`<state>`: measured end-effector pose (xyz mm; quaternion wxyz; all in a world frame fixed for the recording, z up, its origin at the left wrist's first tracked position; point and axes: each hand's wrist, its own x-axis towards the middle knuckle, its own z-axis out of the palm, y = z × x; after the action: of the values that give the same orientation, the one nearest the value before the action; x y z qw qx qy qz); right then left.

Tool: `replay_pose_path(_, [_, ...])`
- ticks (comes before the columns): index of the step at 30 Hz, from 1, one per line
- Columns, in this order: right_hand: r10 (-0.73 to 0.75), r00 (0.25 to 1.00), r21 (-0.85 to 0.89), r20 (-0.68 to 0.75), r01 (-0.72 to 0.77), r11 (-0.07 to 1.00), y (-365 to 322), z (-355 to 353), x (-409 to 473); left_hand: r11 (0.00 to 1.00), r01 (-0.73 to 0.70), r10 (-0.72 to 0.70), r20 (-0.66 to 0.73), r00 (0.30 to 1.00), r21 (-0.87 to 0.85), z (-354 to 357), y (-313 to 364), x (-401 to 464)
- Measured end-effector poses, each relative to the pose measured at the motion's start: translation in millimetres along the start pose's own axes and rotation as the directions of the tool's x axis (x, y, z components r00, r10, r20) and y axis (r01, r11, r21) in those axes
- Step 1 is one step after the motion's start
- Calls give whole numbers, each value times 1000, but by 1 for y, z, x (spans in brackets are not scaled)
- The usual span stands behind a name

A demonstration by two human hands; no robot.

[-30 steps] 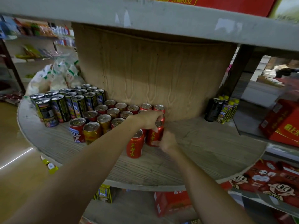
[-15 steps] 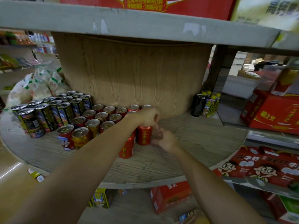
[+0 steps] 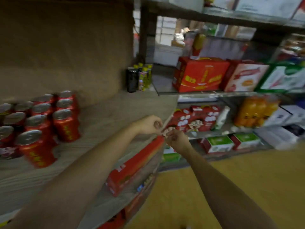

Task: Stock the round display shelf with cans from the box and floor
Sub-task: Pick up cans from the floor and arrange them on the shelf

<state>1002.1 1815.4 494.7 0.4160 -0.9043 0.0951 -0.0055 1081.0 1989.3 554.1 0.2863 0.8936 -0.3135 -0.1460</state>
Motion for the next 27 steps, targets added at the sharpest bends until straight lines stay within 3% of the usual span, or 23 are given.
replay_pose_path(4, [154,985,-88,-72,-160,983,81,-24,-29,993,-93,77,218,973,66,86,37,38])
replay_pose_path(9, [342,934,46,-100,-339,940,181,-25,-57,983,-26,-46,381,923,182,198,36,69])
replay_pose_path(14, [437,899,66,-1,-436,897,286,-2,-85,976,173,-213,387,897,134,306,16,66])
replay_pose_path(18, [572,815,67,96,-579,813,374,36,-106,938,327,-344,393,853,110,405,-11,57])
replay_pose_path(27, [590,788,-69,175,-588,806,561,137,-139,825,562,-525,463,714,69,615,-72,40])
